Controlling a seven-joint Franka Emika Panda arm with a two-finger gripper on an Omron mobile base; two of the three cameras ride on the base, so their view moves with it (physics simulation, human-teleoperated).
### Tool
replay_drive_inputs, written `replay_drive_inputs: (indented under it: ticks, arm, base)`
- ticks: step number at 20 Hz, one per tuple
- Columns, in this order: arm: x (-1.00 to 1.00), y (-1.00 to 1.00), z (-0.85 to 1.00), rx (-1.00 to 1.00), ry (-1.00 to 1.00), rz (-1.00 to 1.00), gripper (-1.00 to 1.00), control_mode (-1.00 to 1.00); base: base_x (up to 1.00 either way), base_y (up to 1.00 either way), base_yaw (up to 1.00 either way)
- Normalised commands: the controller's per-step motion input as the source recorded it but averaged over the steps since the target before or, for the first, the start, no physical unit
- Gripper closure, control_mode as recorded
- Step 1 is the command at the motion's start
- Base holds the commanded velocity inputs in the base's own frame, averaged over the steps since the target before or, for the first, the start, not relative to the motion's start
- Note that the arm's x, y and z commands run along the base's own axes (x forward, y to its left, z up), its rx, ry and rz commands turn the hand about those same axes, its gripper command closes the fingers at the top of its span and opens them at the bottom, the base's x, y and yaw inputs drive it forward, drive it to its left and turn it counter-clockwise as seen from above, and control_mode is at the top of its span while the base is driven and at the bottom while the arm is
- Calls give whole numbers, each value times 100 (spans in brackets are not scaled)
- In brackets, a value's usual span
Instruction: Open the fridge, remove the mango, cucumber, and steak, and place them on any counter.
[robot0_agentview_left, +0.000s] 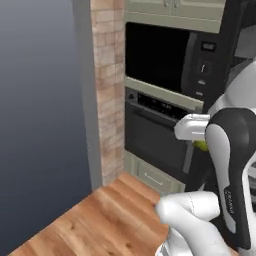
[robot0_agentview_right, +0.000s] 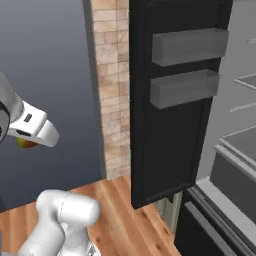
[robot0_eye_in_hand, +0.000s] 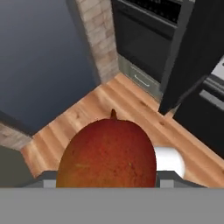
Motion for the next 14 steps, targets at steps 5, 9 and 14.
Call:
replay_drive_inputs:
  ticks: [5, 9, 14]
  arm:
    - [0, 0, 0, 0, 0, 0, 100, 100]
    - [0, 0, 0, 0, 0, 0, 100, 100]
    - [0, 0, 0, 0, 0, 0, 100, 100]
  base:
    - [-30, 62, 61]
    - [-30, 68, 32]
    - [-13, 85, 20]
